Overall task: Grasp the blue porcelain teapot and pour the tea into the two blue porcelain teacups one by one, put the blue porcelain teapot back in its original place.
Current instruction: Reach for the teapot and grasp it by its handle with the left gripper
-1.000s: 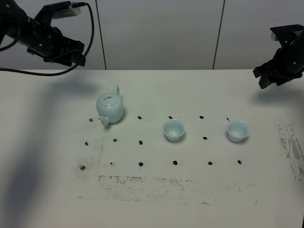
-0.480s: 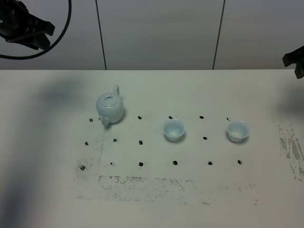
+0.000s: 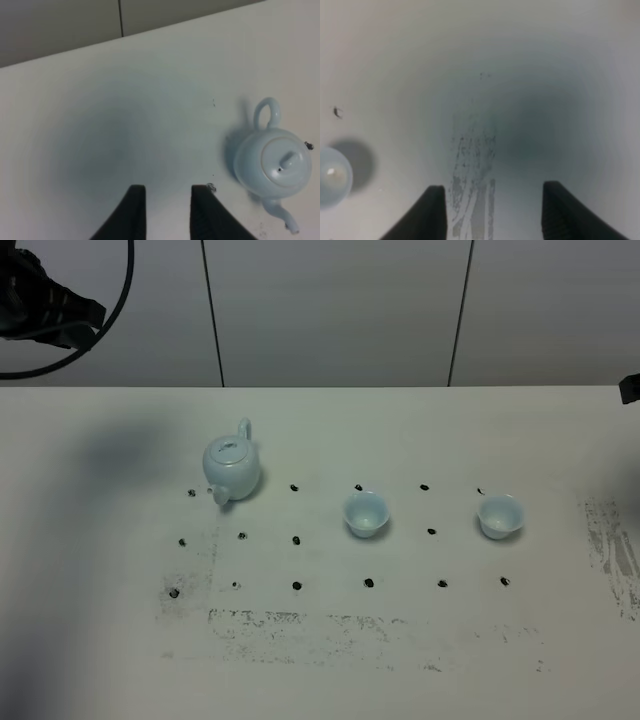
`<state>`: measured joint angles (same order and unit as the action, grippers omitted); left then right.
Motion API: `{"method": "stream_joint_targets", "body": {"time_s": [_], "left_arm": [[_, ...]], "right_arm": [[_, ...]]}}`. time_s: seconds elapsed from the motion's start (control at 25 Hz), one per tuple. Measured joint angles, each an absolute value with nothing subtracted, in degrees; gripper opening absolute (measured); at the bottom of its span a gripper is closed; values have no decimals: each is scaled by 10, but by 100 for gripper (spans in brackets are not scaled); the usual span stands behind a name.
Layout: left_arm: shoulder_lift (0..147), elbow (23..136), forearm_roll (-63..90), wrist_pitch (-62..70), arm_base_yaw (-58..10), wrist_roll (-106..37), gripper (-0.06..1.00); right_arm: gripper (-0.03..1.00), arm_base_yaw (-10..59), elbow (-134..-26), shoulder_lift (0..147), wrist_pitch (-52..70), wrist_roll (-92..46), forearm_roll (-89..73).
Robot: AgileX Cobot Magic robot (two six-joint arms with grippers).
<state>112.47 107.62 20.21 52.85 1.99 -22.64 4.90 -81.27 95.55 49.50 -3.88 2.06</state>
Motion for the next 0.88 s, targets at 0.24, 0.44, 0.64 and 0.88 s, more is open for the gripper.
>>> {"method": "stream_joint_targets", "body": {"time_s": [0.24,0.44,0.64,0.88], "left_arm": [[1058,948,228,420,20,-277,25],[1053,934,232,412,20,-291,25],[1053,934,232,408,20,-292,25],[1053,934,233,404,20,-292,25]], "right_arm": [[41,49,-658,793,448,-30,0],[41,49,-537,638,434,-30,-21],[38,49,-471,473,480,-29,-28],[37,49,-457,329,571,-28,-34]]}}
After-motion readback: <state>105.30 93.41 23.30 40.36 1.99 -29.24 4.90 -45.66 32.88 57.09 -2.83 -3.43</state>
